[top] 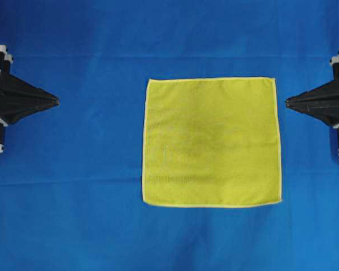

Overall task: Fold the yellow towel.
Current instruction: 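Move both grippers to the towel's top corners and pinch them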

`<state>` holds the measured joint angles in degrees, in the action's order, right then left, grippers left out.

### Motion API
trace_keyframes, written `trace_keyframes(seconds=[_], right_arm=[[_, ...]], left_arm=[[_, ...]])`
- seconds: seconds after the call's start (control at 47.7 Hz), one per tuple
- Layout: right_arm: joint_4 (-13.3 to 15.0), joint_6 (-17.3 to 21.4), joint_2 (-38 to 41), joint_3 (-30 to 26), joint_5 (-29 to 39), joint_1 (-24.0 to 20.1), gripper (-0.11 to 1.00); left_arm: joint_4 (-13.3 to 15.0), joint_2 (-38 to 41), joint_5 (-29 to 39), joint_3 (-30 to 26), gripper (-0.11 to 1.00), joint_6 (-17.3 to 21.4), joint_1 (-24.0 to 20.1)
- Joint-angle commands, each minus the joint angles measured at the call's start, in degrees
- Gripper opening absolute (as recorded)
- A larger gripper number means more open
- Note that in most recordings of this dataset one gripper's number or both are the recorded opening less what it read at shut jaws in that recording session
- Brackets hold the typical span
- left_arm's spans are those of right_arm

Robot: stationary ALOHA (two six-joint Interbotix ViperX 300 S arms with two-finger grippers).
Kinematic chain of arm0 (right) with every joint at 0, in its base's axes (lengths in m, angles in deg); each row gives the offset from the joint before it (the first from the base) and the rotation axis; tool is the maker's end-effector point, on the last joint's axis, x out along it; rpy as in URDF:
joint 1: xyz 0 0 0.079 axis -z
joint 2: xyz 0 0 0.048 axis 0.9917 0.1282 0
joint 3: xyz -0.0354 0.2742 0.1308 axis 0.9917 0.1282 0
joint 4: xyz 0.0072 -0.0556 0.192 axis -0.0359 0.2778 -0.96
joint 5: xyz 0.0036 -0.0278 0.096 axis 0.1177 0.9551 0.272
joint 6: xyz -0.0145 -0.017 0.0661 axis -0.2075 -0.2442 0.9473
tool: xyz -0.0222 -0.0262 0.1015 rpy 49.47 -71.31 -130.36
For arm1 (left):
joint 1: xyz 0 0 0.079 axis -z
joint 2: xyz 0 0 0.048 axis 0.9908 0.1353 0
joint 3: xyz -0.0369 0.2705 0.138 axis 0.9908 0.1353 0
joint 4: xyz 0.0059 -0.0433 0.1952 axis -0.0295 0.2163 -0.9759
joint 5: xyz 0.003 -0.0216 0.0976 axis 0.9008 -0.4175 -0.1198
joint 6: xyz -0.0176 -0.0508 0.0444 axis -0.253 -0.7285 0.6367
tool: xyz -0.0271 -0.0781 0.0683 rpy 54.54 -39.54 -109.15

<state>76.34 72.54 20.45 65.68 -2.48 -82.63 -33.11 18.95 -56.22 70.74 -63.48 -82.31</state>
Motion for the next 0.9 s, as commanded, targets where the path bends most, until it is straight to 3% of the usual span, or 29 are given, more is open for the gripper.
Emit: trace_keyframes(seconds=[0.0, 0.293, 0.587, 0.649, 0.712, 0.88], right_arm=[[-0.09, -0.44, 0.53, -1.67, 0.00, 0.97, 0.00], [-0.62, 2.99, 1.85, -5.71, 23.20, 8.88, 0.00], [-0.44, 4.66, 8.35, -4.75, 28.83, 15.12, 0.01], [-0.44, 4.66, 11.16, -4.57, 28.83, 17.05, 0.01], [-0.44, 4.66, 14.41, -4.22, 28.65, 19.16, 0.05], [0.79, 4.57, 24.96, -3.87, 27.77, 24.70, 0.55]], left_arm=[[1.14, 2.90, -1.23, -1.76, 0.00, 0.09, -1.49], [1.76, 18.19, -2.81, -8.44, 0.00, -1.85, -4.13], [1.67, 36.39, -3.08, -15.56, 0.02, -1.76, -11.25], [1.67, 40.43, -3.34, -16.88, 0.12, -1.76, -11.43], [1.67, 45.09, -4.13, -18.46, 0.30, -1.76, -11.60], [1.67, 54.84, -7.47, -22.06, 0.77, -1.67, -13.01]])
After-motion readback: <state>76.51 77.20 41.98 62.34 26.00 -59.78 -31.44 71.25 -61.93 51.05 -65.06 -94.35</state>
